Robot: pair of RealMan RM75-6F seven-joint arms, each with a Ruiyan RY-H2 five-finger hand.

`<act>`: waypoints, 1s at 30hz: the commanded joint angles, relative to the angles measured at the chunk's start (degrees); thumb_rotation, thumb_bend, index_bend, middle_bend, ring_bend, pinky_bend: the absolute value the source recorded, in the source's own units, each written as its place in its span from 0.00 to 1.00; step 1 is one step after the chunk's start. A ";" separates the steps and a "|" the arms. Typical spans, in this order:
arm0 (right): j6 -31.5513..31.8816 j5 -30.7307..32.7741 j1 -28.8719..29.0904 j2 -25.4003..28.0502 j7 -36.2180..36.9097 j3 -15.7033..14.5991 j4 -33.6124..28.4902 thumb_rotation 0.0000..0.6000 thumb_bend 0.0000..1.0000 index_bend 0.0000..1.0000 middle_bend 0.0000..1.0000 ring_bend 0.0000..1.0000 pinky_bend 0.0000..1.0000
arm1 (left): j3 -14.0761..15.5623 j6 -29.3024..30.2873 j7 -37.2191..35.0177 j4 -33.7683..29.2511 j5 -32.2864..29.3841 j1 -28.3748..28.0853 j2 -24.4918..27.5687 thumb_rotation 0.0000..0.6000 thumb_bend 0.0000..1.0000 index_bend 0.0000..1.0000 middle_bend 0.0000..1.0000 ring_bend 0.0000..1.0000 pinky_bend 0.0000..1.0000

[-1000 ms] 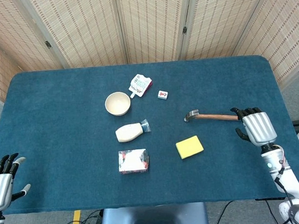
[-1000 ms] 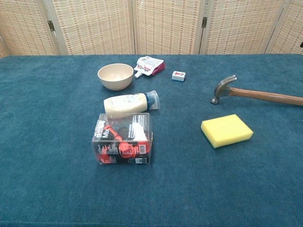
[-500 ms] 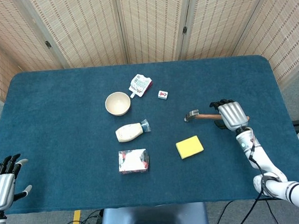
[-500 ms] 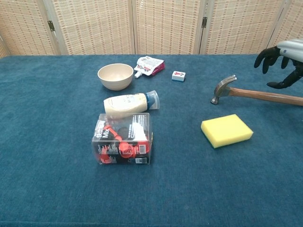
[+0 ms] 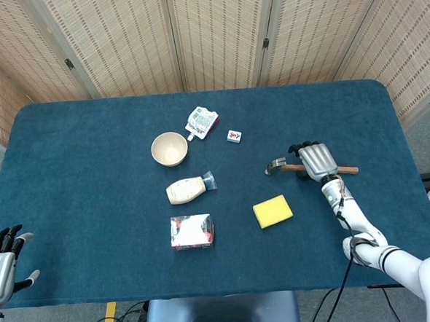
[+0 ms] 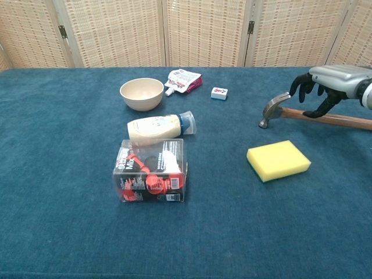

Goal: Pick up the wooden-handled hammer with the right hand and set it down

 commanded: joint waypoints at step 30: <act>-2.63 -0.08 1.40 -5.23 2.85 -2.52 7.74 1.00 0.44 0.46 0.47 0.27 0.34 | 0.04 -0.64 -0.91 1.02 -0.33 -0.12 -0.31 1.00 0.20 0.29 0.14 0.12 0.22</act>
